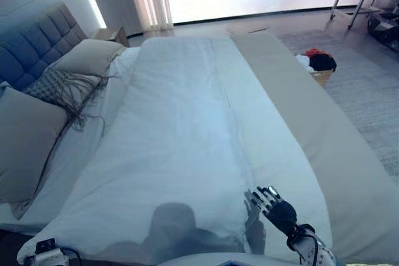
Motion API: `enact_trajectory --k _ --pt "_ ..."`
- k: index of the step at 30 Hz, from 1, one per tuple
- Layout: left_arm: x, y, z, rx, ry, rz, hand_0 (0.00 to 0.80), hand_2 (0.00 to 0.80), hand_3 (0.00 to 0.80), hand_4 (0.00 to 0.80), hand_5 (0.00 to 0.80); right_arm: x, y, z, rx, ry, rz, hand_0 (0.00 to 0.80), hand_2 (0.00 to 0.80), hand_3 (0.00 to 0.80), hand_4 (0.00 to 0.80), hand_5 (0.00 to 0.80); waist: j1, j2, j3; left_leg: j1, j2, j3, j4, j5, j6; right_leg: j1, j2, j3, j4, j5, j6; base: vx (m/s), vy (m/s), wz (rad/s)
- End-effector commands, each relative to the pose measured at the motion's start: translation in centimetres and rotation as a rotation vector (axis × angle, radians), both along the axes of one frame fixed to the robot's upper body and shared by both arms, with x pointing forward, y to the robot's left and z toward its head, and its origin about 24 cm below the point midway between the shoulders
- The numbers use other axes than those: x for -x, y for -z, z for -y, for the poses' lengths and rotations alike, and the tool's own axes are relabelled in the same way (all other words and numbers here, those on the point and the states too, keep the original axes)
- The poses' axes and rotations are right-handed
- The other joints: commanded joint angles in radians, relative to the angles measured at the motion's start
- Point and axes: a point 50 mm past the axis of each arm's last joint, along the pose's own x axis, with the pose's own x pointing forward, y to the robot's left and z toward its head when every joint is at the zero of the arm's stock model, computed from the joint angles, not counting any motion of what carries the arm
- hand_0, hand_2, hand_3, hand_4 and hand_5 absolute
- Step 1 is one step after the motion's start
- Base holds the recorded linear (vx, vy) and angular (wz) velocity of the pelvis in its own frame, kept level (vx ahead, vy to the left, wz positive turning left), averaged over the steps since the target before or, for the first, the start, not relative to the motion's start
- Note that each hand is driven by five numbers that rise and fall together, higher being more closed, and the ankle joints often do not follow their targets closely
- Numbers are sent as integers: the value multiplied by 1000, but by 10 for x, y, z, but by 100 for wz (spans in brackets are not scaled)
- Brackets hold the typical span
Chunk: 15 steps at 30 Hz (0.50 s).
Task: Make the bed neatly
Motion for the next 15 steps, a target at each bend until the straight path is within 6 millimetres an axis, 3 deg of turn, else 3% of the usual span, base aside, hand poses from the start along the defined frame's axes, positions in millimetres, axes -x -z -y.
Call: enact_trajectory --k 1,5,9,10,11,12,13,15 --pt "95 -104 -94 -368 -527 -48 800 800 800 800 800 -13 -11 -9 -83 52 70 0 0 0 0 0 98 12 5 78 -44 -4 -150 -57 31 96 -83 -18 -357 378 179 18 18 -4" --pt "101 -110 -97 -398 -451 -129 800 800 800 800 800 -16 -14 -14 -82 47 55 0 0 0 0 0 100 14 -2 81 -46 -12 -152 -56 29 104 -83 -21 -361 379 179 39 19 -11" --pt "86 -109 -100 -446 -264 -166 800 800 800 800 800 -19 -18 -16 -75 39 55 0 0 0 0 0 104 19 1 73 -48 -13 -152 -55 33 100 -82 -24 -360 376 177 4 6 -1" --pt "81 -109 -100 -467 -195 -185 759 759 759 759 759 -19 -18 -17 -75 39 59 0 0 0 0 0 105 18 4 71 -48 -12 -151 -55 34 99 -81 -24 -360 376 177 0 0 0" --pt "78 -108 -100 -478 -158 -193 590 590 590 590 590 -19 -18 -17 -75 41 62 0 0 0 0 0 106 18 6 70 -48 -12 -151 -55 35 99 -81 -24 -360 376 177 0 0 0" --pt "71 -106 -98 -495 -96 -203 141 141 141 141 141 -18 -17 -16 -76 45 64 0 0 0 0 0 108 15 11 67 -49 -11 -150 -53 36 100 -80 -26 -361 377 177 -16 -19 4" --pt "64 -103 -97 -507 -46 -197 0 0 0 0 0 -18 -17 -16 -77 47 67 0 0 0 0 0 109 13 16 65 -49 -9 -149 -53 37 99 -79 -26 -362 377 176 -24 -28 9" --pt "54 -99 -93 -506 17 -189 0 0 0 0 0 -17 -15 -15 -74 49 73 0 0 0 0 0 113 12 22 61 -48 -7 -148 -53 37 98 -76 -26 -364 378 175 -26 -29 16"
